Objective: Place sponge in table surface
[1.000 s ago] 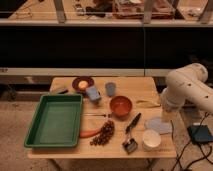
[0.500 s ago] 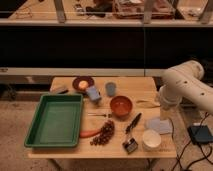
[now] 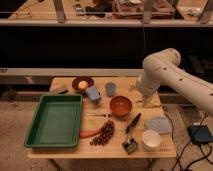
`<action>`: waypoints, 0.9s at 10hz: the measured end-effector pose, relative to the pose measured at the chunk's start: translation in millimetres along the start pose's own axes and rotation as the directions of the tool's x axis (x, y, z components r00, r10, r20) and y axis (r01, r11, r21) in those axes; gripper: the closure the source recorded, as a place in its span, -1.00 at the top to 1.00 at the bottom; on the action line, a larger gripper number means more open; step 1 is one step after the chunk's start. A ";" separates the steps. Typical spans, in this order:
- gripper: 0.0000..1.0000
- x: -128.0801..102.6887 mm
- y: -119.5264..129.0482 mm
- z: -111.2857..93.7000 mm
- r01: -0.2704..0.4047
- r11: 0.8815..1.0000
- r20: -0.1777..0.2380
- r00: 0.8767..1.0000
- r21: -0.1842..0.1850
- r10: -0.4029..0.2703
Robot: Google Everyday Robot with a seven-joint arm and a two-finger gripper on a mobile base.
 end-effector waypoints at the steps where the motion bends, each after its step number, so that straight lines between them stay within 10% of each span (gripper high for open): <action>1: 0.30 -11.5 -19.1 2.3 0.066 0.997 0.045 0.997 -0.028 -0.065; 4: 0.30 -41.6 -57.2 6.4 0.211 0.973 0.157 0.968 -0.095 -0.194; 9: 0.30 -40.4 -60.1 6.0 0.239 0.968 0.163 0.961 -0.080 -0.224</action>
